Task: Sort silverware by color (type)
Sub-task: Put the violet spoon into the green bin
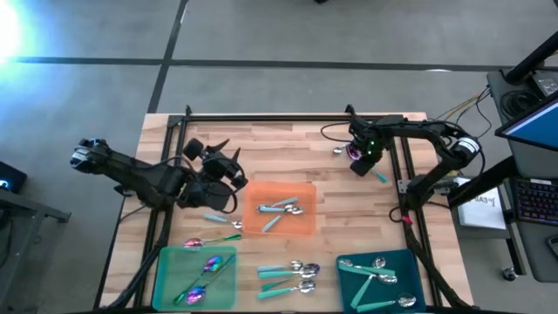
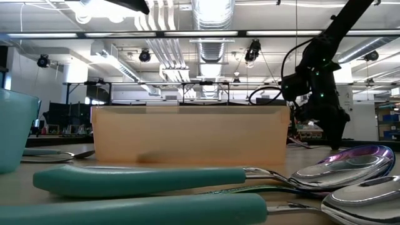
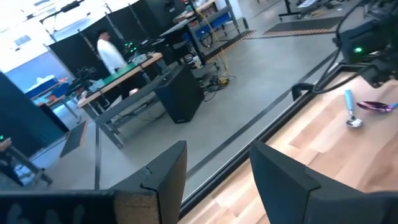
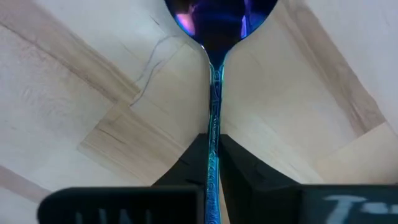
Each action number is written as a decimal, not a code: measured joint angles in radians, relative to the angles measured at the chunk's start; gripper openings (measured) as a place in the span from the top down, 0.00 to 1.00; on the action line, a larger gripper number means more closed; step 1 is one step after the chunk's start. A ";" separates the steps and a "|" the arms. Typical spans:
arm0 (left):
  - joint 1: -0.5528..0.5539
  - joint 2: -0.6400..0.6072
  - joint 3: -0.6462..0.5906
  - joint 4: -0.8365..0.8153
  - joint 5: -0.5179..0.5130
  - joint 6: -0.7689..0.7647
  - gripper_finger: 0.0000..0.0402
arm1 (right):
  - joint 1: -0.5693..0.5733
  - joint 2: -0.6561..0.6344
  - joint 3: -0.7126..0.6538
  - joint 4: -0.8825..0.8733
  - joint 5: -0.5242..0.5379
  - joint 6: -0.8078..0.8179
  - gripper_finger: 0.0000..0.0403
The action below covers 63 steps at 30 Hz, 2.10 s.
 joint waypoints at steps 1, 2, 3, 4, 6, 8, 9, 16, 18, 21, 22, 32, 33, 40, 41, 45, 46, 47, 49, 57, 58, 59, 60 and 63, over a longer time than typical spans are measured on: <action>0.005 0.000 0.000 0.000 0.000 -0.007 0.60 | 0.000 -0.003 0.002 -0.001 0.000 -0.002 0.96; 0.012 0.000 0.000 0.001 0.000 -0.018 0.60 | 0.001 -0.006 0.006 -0.003 -0.001 -0.004 0.96; 0.018 0.000 0.000 0.001 0.000 -0.027 0.60 | 0.002 -0.012 0.010 -0.005 -0.006 -0.011 0.97; 0.024 0.000 -0.004 0.003 0.001 -0.035 0.60 | 0.002 -0.021 0.016 -0.009 -0.012 -0.013 0.97; 0.038 -0.001 -0.020 -0.001 0.021 -0.045 0.60 | 0.002 -0.045 0.028 -0.015 -0.025 -0.016 0.97; 0.052 -0.001 -0.040 0.001 0.078 -0.060 0.60 | 0.007 -0.074 0.045 0.028 -0.060 -0.019 0.97; 0.061 -0.001 -0.051 0.000 0.109 -0.079 0.60 | 0.010 -0.098 0.056 0.057 -0.069 -0.020 0.97; 0.089 0.037 -0.071 0.031 0.244 -0.165 0.60 | 0.040 -0.239 0.065 0.224 -0.259 0.034 0.97; 0.091 0.053 -0.071 0.061 0.286 -0.149 0.60 | 0.066 -0.264 0.065 0.297 -0.282 0.045 0.97; 0.091 0.084 -0.071 0.125 0.369 -0.105 0.60 | 0.126 -0.279 0.065 0.421 -0.299 0.069 0.97; 0.091 0.096 -0.071 0.155 0.400 -0.079 0.60 | 0.151 -0.283 0.065 0.474 -0.324 0.079 0.97; 0.099 0.191 -0.071 0.420 0.563 0.093 0.60 | 0.414 -0.279 0.067 0.864 -0.347 0.094 0.97; 0.100 0.191 -0.071 0.435 0.563 0.099 0.60 | 0.435 -0.278 0.067 0.900 -0.344 0.092 0.97; 0.106 0.220 -0.076 0.612 0.626 0.284 0.60 | 0.555 -0.257 0.067 1.128 -0.341 0.027 0.97; 0.112 0.223 -0.076 0.613 0.642 0.284 0.60 | 0.564 -0.257 0.067 1.148 -0.341 0.012 0.97; 0.128 0.225 -0.076 0.625 0.707 0.265 0.60 | 0.592 -0.257 0.067 1.220 -0.340 -0.005 0.97; 0.129 0.225 -0.076 0.632 0.719 0.266 0.60 | 0.597 -0.257 0.067 1.233 -0.339 -0.011 0.97; 0.129 0.225 -0.076 0.637 0.730 0.270 0.60 | 0.600 -0.257 0.067 1.245 -0.339 -0.013 0.97; 0.129 0.225 -0.076 0.658 0.737 0.275 0.60 | 0.608 -0.257 0.067 1.259 -0.340 -0.021 0.97; 0.132 0.225 -0.076 0.680 0.761 0.281 0.60 | 0.664 -0.257 0.067 1.270 -0.341 -0.119 0.97; 0.133 0.225 -0.076 0.681 0.764 0.281 0.60 | 0.669 -0.257 0.067 1.276 -0.341 -0.124 0.97; 0.134 0.225 -0.076 0.684 0.768 0.280 0.60 | 0.673 -0.257 0.067 1.284 -0.341 -0.128 0.97; 0.136 0.225 -0.076 0.689 0.770 0.280 0.60 | 0.676 -0.257 0.067 1.291 -0.340 -0.133 0.97; 0.142 0.225 -0.076 0.699 0.788 0.281 0.60 | 0.677 -0.257 0.067 1.301 -0.340 -0.146 0.97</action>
